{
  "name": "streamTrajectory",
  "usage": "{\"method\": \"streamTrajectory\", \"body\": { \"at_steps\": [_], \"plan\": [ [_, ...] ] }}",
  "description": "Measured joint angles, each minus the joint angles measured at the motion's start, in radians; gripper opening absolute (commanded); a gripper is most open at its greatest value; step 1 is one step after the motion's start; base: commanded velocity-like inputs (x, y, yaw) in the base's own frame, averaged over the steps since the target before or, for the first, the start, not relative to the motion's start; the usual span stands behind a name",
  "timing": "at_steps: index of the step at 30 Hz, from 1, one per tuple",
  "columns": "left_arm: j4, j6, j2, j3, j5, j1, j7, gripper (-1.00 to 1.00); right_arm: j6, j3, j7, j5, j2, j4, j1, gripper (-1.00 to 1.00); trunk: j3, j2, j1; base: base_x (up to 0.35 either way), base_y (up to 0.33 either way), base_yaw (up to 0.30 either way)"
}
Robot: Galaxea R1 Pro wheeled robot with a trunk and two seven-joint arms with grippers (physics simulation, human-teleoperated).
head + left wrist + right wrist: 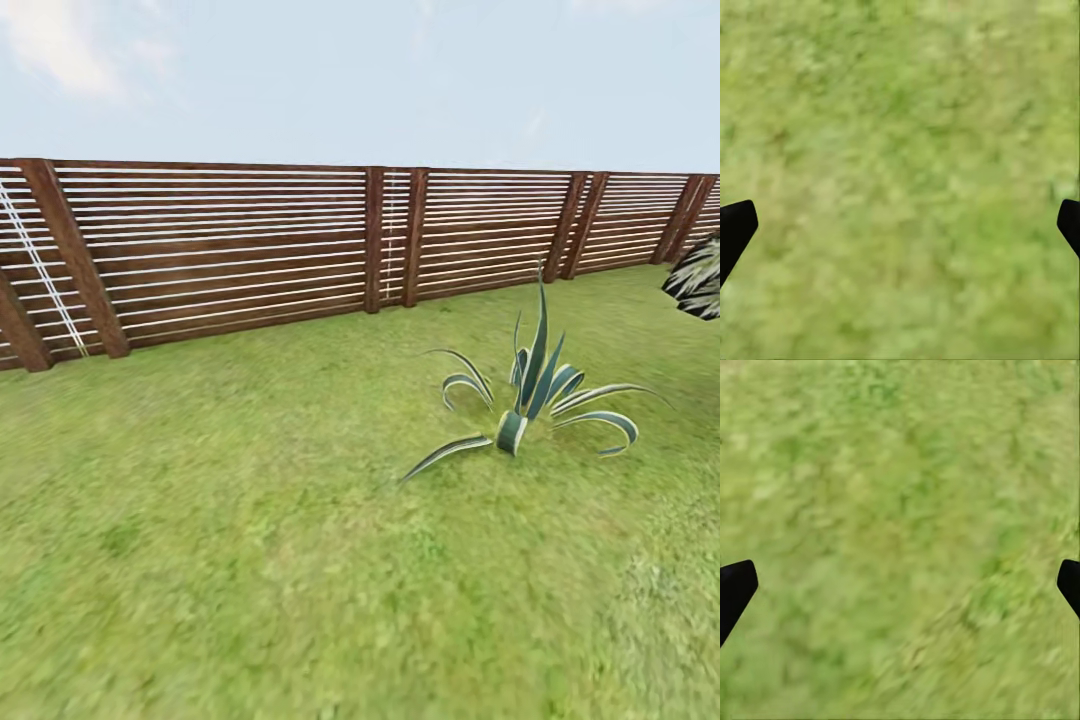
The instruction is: In the garden, pick up the pesticide atomizer on the floor and spray pesticide onto both trees until each tree trunk is fully covered.
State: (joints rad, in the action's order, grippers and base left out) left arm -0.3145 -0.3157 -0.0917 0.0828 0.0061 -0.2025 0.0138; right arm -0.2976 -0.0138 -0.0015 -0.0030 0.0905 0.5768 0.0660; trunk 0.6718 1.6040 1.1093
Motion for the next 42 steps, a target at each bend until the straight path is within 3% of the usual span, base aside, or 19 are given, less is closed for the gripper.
{"method": "streamTrajectory", "body": {
  "at_steps": [42],
  "plan": [
    [0.000,0.000,0.001,0.000,0.000,0.000,0.000,1.00,0.000,0.000,0.000,0.001,0.000,0.000,0.000,1.00,0.000,0.000,0.000,0.335,0.142,0.000]
  ]
}}
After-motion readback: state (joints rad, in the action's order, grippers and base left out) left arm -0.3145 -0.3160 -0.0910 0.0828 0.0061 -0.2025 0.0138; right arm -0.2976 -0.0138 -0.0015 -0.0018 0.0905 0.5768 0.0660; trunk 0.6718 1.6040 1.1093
